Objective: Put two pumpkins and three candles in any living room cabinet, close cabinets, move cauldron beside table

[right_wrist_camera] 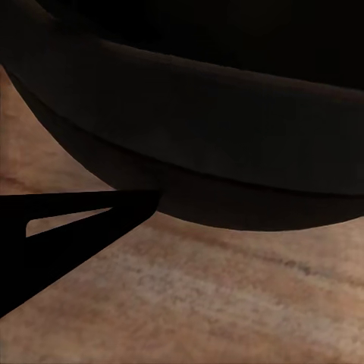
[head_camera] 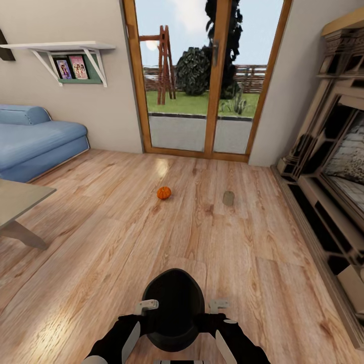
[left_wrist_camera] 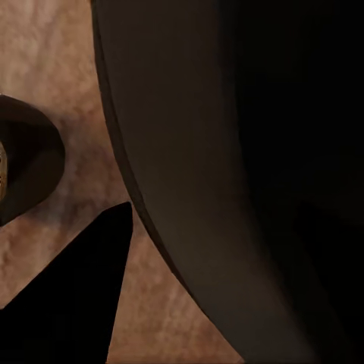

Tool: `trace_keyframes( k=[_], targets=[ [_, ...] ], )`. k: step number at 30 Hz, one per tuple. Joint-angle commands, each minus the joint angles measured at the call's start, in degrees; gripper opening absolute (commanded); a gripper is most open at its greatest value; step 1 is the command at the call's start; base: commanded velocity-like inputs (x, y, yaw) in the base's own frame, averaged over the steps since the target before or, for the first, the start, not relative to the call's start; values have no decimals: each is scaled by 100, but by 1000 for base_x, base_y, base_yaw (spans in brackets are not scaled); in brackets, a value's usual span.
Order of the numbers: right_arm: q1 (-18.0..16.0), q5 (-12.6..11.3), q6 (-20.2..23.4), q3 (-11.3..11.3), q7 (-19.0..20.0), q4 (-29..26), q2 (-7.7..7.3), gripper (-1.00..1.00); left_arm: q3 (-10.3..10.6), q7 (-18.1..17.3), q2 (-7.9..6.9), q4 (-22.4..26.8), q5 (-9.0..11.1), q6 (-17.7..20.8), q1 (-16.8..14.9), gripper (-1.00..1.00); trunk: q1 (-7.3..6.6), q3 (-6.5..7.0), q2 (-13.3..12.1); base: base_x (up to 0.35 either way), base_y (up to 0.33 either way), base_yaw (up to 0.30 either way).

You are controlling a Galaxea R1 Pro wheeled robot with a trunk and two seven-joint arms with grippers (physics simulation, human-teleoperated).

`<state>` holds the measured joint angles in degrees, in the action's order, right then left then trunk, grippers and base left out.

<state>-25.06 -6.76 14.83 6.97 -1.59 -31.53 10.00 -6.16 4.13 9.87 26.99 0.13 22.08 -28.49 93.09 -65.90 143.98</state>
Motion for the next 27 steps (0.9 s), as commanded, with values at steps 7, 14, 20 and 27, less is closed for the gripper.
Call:
trace_keyframes(
  k=[7,14,20,27],
  targets=[
    [0,23,6,-2,-8,2,0,-100,0,0,-7,0,4,-33,1,-100,0,0,0,0,0,0],
    [1,21,3,-2,-8,-1,0,-100,-7,5,-2,0,4,-53,1,-100,0,0,0,0,0,0],
    [1,-215,27,-2,-8,-11,0,-100,-8,0,-2,0,4,-54,1,-100,0,0,0,0,0,0],
    [1,-313,42,-2,-8,-11,0,-100,-8,0,-2,0,4,-54,1,-100,0,0,0,0,0,0]
  ],
)
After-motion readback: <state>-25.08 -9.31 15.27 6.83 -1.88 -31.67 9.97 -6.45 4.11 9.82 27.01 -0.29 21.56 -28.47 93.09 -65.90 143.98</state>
